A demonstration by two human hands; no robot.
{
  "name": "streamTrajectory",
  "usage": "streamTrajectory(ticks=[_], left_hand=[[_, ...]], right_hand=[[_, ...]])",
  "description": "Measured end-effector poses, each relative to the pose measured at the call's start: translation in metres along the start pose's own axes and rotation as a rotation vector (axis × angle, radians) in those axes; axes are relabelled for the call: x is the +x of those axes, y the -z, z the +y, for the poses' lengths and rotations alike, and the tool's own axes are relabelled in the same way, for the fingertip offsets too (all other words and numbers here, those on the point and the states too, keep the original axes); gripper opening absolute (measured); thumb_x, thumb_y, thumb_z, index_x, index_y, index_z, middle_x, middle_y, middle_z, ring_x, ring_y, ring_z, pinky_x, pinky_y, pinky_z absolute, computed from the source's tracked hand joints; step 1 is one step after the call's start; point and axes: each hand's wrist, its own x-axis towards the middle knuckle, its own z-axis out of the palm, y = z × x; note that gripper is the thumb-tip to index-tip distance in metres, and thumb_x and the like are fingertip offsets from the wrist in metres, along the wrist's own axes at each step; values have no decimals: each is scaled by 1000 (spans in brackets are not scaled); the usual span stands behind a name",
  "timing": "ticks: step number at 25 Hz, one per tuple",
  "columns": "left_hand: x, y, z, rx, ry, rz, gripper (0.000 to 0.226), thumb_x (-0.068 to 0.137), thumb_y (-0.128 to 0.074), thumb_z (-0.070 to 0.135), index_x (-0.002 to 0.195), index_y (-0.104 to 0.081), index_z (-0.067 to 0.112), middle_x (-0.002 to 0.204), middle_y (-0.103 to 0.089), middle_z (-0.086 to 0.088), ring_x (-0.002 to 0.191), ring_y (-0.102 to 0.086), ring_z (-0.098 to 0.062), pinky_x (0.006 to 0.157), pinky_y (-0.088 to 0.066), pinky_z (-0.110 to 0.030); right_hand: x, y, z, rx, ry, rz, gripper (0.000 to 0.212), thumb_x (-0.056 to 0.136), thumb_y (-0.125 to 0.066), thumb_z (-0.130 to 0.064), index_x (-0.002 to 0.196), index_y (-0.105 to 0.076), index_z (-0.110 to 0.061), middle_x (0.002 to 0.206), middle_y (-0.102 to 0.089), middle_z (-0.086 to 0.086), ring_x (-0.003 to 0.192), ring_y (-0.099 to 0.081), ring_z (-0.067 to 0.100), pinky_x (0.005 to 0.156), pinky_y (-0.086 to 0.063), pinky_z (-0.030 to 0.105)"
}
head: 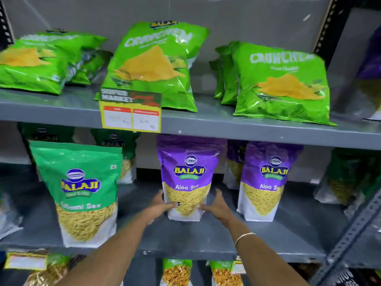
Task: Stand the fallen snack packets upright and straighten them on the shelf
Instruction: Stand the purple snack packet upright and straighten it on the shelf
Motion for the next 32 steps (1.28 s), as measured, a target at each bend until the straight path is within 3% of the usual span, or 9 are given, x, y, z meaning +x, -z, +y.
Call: streamTrajectory(ticks=[3, 7, 11, 13, 16, 22, 27, 30, 32], left_hand=[[10, -12, -2, -77, -20, 85, 52, 68, -75, -1, 109, -46, 8, 112, -60, -13, 76, -59, -8, 57, -50, -12], [-7, -15, -4, -23, -48, 106, 37, 73, -69, -9, 97, -54, 14, 89, -64, 3, 67, -68, 0, 51, -49, -3], [-34, -12, -12, 6, -7, 96, 44, 64, -81, 5, 98, -55, 17, 107, -66, -5, 90, -67, -13, 75, -55, -19], [-46, -12, -15, 84, 22, 118, 59, 59, -85, 17, 110, -56, 12, 113, -65, -3, 103, -62, -19, 89, -50, -30], [-61, -13, -12, 152, 34, 151, 64, 61, -84, 19, 119, -56, 11, 111, -65, -2, 108, -61, -21, 90, -46, -28], [-68, -13, -12, 167, 29, 109, 71, 55, -87, 26, 118, -57, 13, 119, -66, -2, 111, -61, -21, 97, -48, -32], [-69, -11, -15, 205, 19, 99, 70, 58, -85, 28, 120, -56, 15, 124, -65, -4, 114, -60, -23, 94, -47, -32], [-73, -8, -11, 232, 58, 34, 93, 45, -84, 45, 126, -49, 16, 132, -59, -5, 122, -55, -24, 104, -45, -40], [-77, -4, -1, 327, 170, -110, 99, 57, -81, 43, 139, -34, 14, 147, -40, -7, 135, -40, -26, 111, -37, -40]], right_hand=[[9, 2, 1, 142, 19, -192, 77, 64, -79, 0, 130, -38, 2, 135, -52, 16, 113, -52, 22, 85, -51, 21], [-4, -5, 7, 147, 53, -115, 80, 49, -84, -11, 121, -49, -2, 127, -60, 17, 116, -56, 31, 100, -47, 44], [-35, -6, 12, 94, 43, -114, 74, 58, -84, -7, 121, -46, -10, 126, -57, 11, 117, -54, 25, 101, -45, 40], [-52, -3, 12, 61, 37, -107, 72, 64, -81, -7, 125, -44, -7, 124, -56, 9, 111, -52, 19, 87, -47, 29], [-72, -1, 10, 68, 6, -124, 69, 68, -78, -7, 126, -42, -3, 115, -54, 4, 107, -50, 16, 59, -44, 12], [-80, -2, 9, 56, 17, -123, 71, 68, -77, 0, 129, -41, 2, 131, -55, 16, 109, -51, 18, 76, -44, 20], [-82, -4, 9, 76, 20, -136, 67, 70, -74, 4, 128, -42, 4, 121, -57, 13, 107, -52, 20, 54, -48, 1], [-77, -6, 11, 51, 9, -135, 73, 66, -78, -1, 129, -41, 2, 130, -56, 16, 119, -54, 28, 81, -50, 22], [-78, -4, 12, 38, -10, -133, 78, 67, -79, -2, 132, -36, 1, 136, -50, 17, 125, -48, 28, 93, -44, 33]])
